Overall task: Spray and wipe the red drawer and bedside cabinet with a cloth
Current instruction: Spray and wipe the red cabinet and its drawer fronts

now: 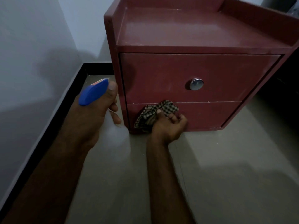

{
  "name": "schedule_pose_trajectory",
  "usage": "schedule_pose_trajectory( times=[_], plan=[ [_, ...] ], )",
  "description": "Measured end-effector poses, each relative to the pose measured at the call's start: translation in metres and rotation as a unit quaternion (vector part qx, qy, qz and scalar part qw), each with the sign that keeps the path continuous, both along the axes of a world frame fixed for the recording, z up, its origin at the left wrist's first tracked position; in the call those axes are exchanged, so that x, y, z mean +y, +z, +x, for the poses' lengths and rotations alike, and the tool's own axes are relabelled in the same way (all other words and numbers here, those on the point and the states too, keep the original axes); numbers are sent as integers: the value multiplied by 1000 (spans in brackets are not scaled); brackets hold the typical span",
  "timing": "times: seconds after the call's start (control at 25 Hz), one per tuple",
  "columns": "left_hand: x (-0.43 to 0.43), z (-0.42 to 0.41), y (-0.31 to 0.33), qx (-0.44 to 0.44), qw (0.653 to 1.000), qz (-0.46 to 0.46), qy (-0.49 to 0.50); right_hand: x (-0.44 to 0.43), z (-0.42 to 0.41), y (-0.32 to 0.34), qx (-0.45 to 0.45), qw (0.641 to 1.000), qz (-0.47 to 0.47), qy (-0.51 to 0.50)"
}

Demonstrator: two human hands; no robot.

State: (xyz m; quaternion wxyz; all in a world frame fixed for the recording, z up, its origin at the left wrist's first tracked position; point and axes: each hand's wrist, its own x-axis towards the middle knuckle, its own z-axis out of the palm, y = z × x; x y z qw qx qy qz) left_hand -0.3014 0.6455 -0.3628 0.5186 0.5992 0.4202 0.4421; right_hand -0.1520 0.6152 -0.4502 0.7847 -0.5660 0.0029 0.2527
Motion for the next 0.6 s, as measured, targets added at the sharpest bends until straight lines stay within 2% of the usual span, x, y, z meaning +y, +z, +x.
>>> schedule_pose_trajectory(
  times=[0.04, 0.12, 0.24, 0.32, 0.36, 0.6],
  plan=[
    [0, -1, 0, 2, 1000, 0, 0, 2, -3, -1, -43, 999, -4, -24],
    [1, -3, -1, 0, 1000, -3, 5, 10, -14, -6, -189, 980, -28, -52],
    [4, -7, -4, 8, 1000, 4, 19, 26, -45, -14, -410, 909, -70, -14],
    [6, -12, -6, 9, 999, 2, 37, 35, -49, -22, -495, 866, -68, -7],
    [8, -14, -6, -1, 999, -5, 42, 39, -47, -28, -513, 856, -71, -2],
    [8, -17, -2, -13, 999, -9, 39, 25, -43, -79, -489, 858, -147, 63]
  ],
)
